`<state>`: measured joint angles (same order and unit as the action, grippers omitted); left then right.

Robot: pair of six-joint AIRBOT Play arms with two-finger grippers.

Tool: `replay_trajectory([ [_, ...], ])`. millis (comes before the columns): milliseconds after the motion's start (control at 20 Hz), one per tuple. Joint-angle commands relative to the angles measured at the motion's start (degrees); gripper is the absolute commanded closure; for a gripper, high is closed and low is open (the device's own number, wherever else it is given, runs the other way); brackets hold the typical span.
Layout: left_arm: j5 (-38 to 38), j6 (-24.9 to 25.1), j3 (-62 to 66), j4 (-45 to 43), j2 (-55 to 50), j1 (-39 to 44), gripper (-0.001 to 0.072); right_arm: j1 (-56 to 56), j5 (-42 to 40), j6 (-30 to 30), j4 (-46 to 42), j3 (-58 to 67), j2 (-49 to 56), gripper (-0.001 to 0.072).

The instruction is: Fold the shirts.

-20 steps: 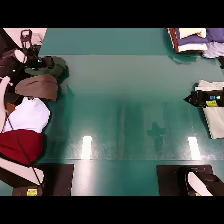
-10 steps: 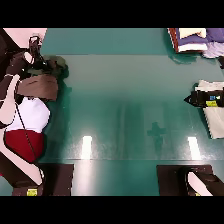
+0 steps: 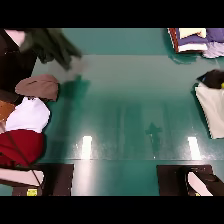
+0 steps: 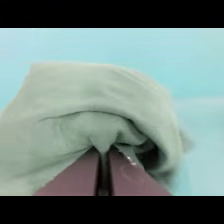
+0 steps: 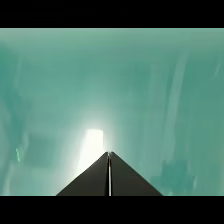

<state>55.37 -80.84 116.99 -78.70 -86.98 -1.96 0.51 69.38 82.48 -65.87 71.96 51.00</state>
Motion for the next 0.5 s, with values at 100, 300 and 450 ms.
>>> replay_trajectory([
  [100,12.6,1.0,0.7,0.1,17.7,13.1,0.0684,0.0,0.3,-1.2,-0.2,15.0,4.0,0.0694],
  [300,25.2,-5.2,-5.0,-0.2,18.5,25.0,0.0684,0.0,5.2,-1.2,-0.2,22.3,8.0,0.0694],
  [450,21.4,-7.5,-19.5,-0.2,18.5,33.5,0.0683,0.0,9.2,-1.2,-0.2,24.8,9.9,0.0694],
])
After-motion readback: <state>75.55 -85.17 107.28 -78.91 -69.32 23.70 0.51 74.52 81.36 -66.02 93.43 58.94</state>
